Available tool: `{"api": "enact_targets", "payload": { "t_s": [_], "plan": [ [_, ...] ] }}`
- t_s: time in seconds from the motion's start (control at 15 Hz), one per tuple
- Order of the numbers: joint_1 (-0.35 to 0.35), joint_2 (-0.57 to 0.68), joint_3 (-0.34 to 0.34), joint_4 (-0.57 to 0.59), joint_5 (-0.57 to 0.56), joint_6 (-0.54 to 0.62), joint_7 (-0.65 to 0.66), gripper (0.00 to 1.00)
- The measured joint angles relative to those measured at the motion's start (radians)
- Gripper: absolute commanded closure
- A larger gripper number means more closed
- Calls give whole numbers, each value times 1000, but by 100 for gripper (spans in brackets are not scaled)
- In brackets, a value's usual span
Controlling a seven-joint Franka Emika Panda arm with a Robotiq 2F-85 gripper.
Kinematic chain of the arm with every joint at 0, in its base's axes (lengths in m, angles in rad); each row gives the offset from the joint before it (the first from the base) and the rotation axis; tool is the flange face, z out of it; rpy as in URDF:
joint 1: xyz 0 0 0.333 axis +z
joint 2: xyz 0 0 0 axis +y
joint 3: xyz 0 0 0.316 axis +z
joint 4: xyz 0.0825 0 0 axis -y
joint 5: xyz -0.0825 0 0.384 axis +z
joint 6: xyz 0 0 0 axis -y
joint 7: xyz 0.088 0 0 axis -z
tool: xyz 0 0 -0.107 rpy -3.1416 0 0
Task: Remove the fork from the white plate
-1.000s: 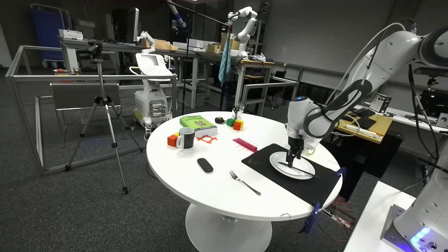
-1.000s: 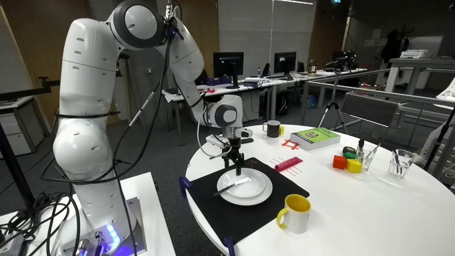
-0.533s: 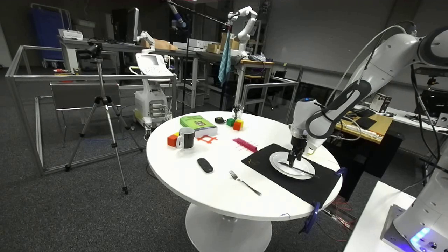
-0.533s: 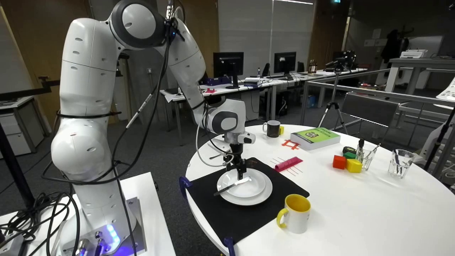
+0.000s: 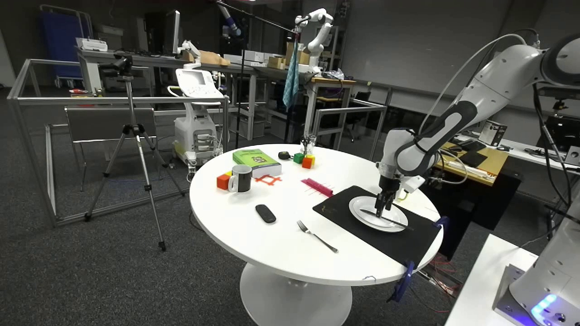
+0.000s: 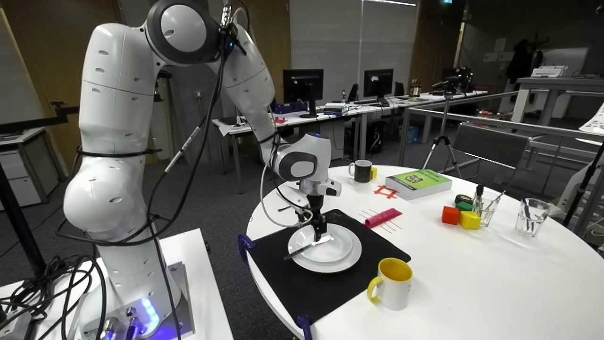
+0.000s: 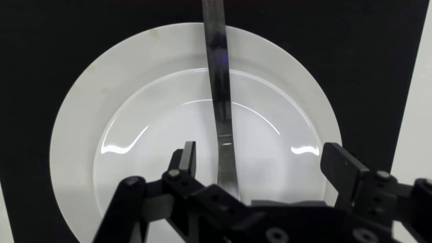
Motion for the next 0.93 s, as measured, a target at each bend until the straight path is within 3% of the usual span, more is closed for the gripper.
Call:
{"api": "enact_targets", "payload": {
  "t_s": [0.93],
  "plan": [
    [-3,0,-1,0,11,-61,-7,0]
  ]
}}
